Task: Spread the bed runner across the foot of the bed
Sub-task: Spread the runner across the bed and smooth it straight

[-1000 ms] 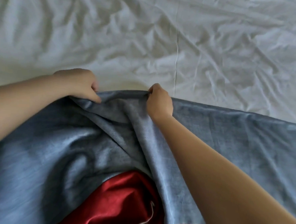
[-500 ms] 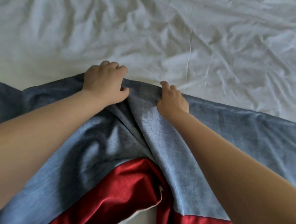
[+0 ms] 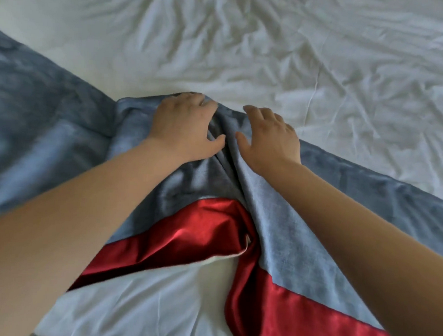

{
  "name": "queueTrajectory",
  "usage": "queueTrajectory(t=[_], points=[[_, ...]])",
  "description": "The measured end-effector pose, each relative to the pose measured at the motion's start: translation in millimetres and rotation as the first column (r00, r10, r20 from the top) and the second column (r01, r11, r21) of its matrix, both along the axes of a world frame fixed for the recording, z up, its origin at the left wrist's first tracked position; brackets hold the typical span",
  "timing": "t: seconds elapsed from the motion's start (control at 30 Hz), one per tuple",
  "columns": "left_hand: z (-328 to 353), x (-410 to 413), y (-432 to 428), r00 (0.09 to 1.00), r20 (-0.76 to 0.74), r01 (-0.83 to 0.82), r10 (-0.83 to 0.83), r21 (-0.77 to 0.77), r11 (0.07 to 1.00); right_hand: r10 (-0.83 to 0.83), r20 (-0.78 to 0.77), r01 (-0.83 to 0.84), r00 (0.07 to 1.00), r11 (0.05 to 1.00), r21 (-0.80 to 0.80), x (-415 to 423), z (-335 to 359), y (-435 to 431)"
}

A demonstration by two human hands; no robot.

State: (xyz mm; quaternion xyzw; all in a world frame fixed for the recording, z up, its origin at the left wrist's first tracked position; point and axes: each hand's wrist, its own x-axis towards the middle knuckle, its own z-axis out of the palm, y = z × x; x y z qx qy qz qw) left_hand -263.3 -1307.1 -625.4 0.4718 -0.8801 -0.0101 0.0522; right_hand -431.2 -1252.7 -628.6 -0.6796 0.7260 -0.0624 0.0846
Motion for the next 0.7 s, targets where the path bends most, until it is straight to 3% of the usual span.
queueTrajectory(t=[0.17, 0.3, 0.5, 0.7], points=[[-1.1, 18.5, 56.2, 0.999, -0.009, -0.047, 0.047, -0.047, 0.998, 0.054, 0.010, -0.054, 0.999, 0.998, 0.041, 28.3, -5.7, 48.4], [-18.7, 39.6, 102.2, 0.995, 0.000, -0.101, 0.101, 0.025, 0.995, 0.072, 0.065, -0.077, 0.995, 0.993, 0.087, 53.6, -27.1, 101.9], [-52.6, 72.6, 165.1, 0.989, 0.054, 0.130, -0.138, 0.140, 0.982, 0.137, -0.077, -0.113, 0.988, 0.959, 0.258, 68.0, -63.1, 170.8], [-84.8, 110.9, 190.5, 0.967, 0.031, 0.237, -0.252, 0.243, 0.941, 0.102, -0.163, -0.066, 0.981, 0.974, 0.216, 80.8, -72.6, 205.0]])
